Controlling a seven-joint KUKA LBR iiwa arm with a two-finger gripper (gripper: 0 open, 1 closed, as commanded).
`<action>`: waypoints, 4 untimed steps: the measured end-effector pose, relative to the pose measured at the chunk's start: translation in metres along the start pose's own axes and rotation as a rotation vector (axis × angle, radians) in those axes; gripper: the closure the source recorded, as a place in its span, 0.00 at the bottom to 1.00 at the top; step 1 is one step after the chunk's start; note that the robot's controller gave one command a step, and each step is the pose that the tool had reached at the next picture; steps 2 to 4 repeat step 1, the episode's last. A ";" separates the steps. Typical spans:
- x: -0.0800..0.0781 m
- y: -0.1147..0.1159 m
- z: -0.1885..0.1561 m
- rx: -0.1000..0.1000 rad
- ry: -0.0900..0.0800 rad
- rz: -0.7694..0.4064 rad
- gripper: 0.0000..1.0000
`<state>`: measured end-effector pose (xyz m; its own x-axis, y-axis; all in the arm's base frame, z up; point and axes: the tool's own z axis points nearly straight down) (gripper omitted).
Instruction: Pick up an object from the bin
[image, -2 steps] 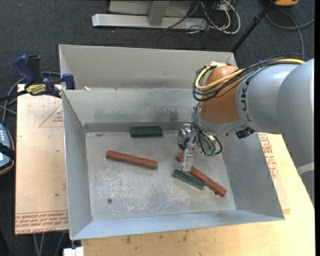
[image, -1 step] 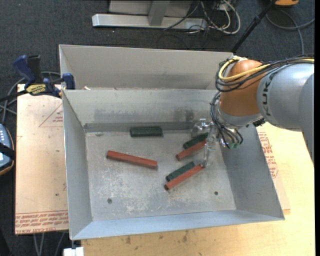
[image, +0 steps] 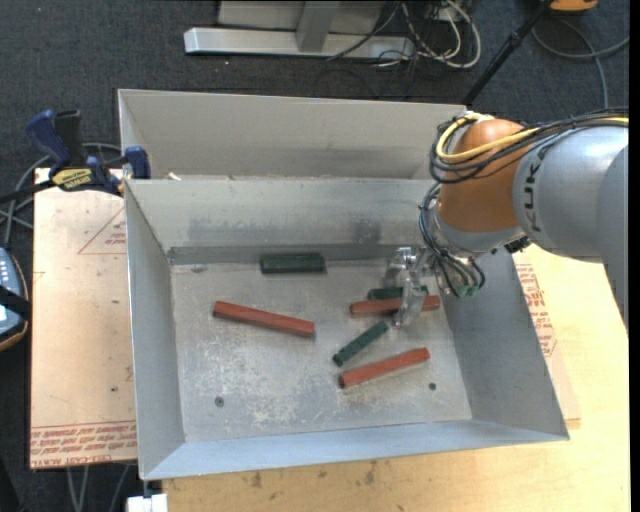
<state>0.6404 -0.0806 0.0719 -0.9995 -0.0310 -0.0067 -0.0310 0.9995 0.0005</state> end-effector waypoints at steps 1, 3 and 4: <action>-0.008 0.002 -0.139 0.002 -0.006 -0.022 1.00; -0.008 0.002 -0.139 0.002 -0.006 -0.022 1.00; -0.008 0.002 -0.139 0.002 -0.006 -0.022 1.00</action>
Offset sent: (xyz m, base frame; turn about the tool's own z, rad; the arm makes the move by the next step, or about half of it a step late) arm 0.0046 0.0024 0.1333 -0.0252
